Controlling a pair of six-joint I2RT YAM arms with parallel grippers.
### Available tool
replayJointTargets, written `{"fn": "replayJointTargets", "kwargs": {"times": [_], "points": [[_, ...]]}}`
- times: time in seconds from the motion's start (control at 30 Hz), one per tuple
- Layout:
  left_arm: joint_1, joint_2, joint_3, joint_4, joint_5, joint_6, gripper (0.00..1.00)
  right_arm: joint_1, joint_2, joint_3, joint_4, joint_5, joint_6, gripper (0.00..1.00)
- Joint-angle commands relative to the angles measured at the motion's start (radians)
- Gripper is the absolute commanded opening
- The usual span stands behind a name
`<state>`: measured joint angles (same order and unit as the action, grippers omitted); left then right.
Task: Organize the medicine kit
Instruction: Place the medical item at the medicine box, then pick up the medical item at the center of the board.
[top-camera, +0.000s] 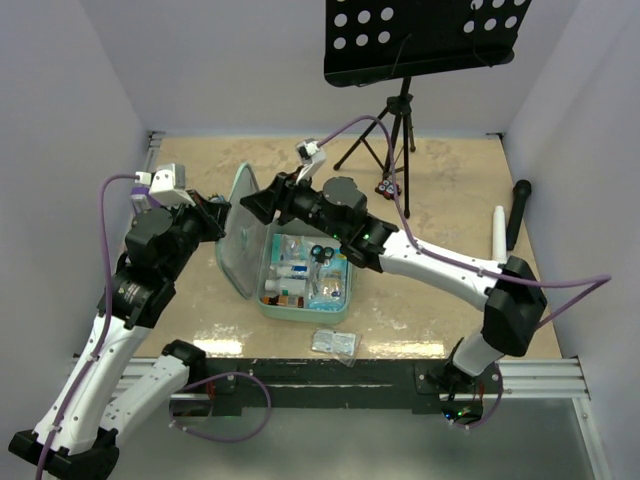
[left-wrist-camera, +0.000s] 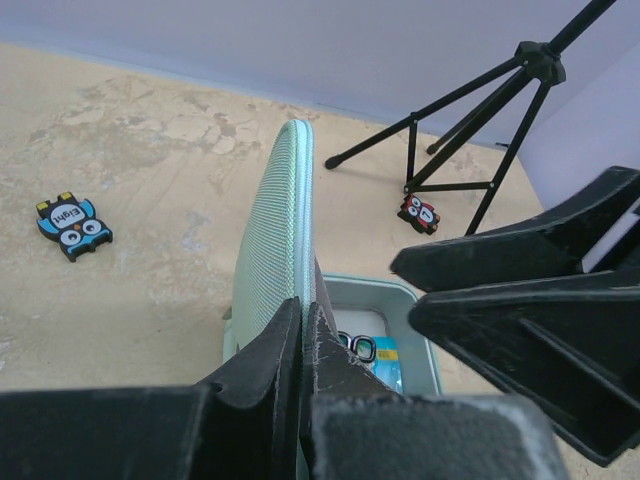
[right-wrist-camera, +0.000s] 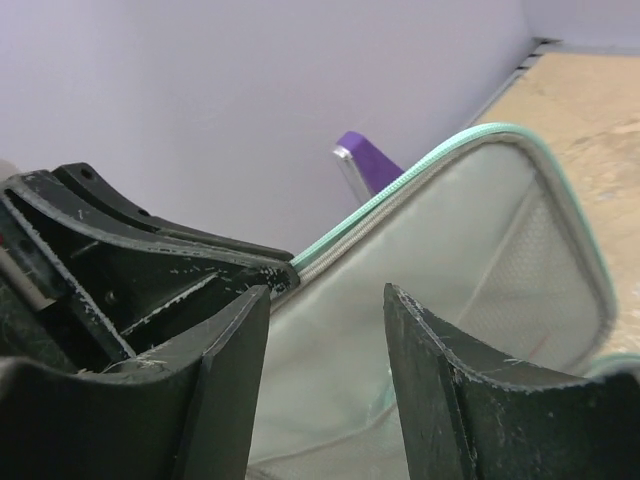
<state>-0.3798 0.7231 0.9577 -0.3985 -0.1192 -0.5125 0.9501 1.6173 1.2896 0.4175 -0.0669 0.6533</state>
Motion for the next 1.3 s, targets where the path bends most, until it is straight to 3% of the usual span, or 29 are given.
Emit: {"fn": "replayJointTargets", "kwargs": {"times": [0.0,0.27,0.43,0.67,0.87,1.27], "points": [[0.005,-0.007,0.021,0.012,0.000,0.006,0.00,0.007,-0.108,0.047,-0.183,0.134,-0.132,0.54],[0.005,-0.001,0.013,0.018,-0.014,0.017,0.00,0.019,-0.267,-0.004,-0.601,0.205,-0.284,0.52],[0.005,-0.004,-0.007,0.033,-0.042,0.016,0.00,0.059,-0.350,-0.137,-0.822,0.277,-0.227,0.51],[0.005,0.001,-0.040,0.076,-0.051,-0.011,0.00,0.196,-0.373,-0.260,-0.891,0.244,-0.146,0.52],[0.005,-0.013,-0.060,0.086,-0.057,-0.009,0.00,0.364,-0.312,-0.282,-0.954,0.318,-0.051,0.52],[0.005,-0.037,-0.097,0.089,-0.046,-0.017,0.00,0.463,-0.309,-0.476,-0.919,0.369,0.163,0.49]]}}
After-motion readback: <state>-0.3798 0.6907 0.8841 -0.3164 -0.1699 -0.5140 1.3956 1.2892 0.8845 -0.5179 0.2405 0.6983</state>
